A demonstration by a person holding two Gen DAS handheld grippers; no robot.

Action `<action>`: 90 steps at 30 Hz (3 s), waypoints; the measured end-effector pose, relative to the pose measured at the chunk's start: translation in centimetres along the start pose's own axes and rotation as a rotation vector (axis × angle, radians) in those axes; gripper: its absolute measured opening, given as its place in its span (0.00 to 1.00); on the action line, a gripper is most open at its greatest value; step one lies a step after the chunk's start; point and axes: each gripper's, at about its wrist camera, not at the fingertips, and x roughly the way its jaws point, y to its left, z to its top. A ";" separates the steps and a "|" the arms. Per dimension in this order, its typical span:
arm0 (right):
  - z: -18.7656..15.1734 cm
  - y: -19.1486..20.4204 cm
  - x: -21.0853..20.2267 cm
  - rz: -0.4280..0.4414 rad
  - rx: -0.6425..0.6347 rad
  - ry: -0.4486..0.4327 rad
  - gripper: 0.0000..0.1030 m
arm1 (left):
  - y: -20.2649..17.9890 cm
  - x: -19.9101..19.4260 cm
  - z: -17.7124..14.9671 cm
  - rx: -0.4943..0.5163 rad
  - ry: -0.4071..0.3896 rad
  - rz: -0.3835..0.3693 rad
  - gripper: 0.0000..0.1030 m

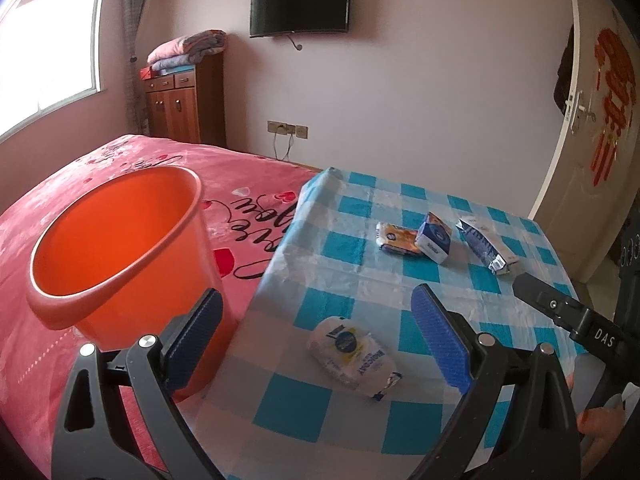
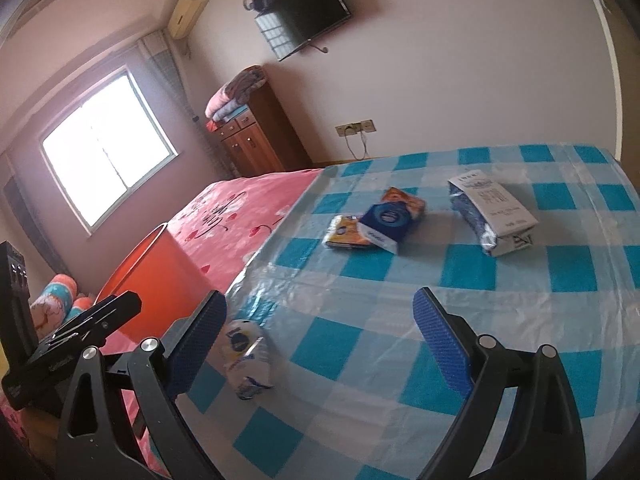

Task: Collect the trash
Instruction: 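Move both open tools back over the checked cloth toward the remaining trash, then grasp the blue Vinda tissue pack with the left tool, then lift the Vinda pack with the left tool while the right tool approaches the white Magicday bread bag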

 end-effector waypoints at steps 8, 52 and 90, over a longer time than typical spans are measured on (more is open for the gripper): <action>-0.2 -3.6 0.2 -0.028 0.049 0.000 0.90 | -3.6 2.3 1.0 0.061 0.020 -0.019 0.93; 0.4 -16.8 -2.3 -0.097 0.306 -0.040 0.90 | -20.2 23.1 3.6 0.420 0.219 0.031 0.73; -0.4 -14.6 0.0 -0.121 0.192 0.072 0.90 | -15.3 13.6 0.0 0.245 0.184 -0.122 0.51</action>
